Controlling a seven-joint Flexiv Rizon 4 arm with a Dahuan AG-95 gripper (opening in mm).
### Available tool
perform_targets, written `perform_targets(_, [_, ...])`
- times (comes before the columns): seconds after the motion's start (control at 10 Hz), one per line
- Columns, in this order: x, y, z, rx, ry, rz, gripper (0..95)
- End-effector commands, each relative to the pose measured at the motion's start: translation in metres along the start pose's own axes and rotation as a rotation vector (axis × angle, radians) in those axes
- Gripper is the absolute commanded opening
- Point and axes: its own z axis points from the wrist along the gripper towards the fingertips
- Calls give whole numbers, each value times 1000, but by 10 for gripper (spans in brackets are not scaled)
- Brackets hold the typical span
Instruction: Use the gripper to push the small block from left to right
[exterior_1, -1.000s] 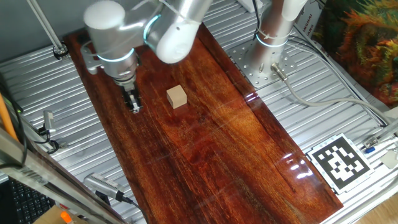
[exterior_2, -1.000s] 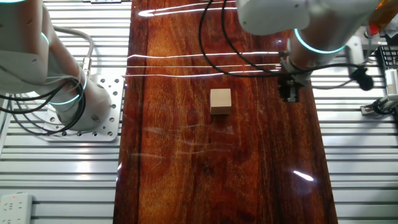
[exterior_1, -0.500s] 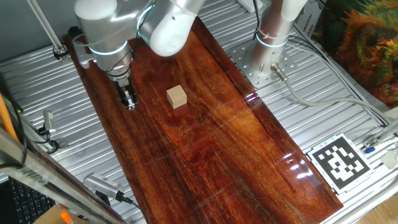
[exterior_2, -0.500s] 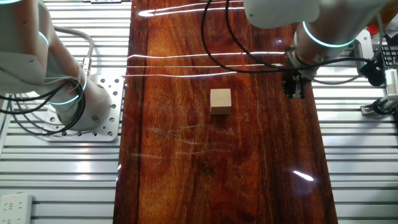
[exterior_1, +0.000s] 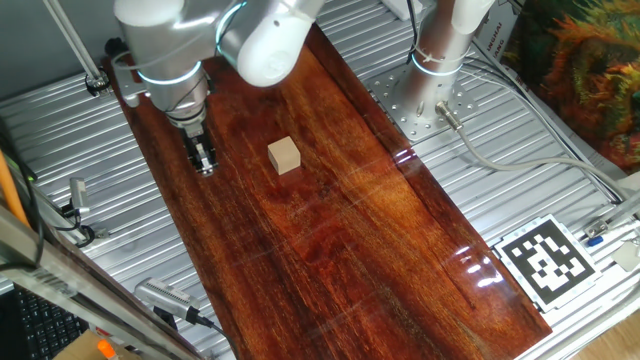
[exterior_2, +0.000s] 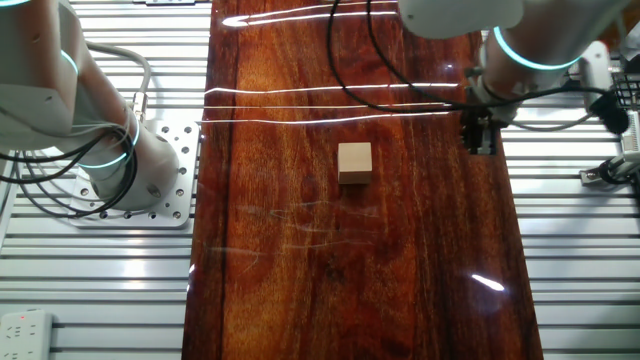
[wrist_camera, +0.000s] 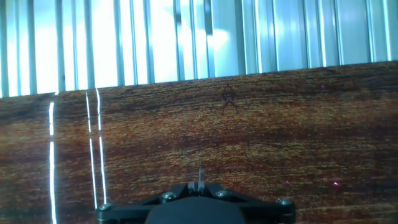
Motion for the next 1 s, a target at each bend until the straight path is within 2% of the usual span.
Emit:
perform_targets(0.1, [1, 0, 0, 0, -5, -5, 0])
perform_targets(0.5, [0, 0, -1, -5, -20, -2, 0])
perform_targets(0.8, [0, 0, -1, 9, -16, 33, 0])
perform_targets(0.9, [0, 0, -1, 17, -21, 71, 0])
perform_targets(1.0, [0, 0, -1, 23, -13, 93, 0])
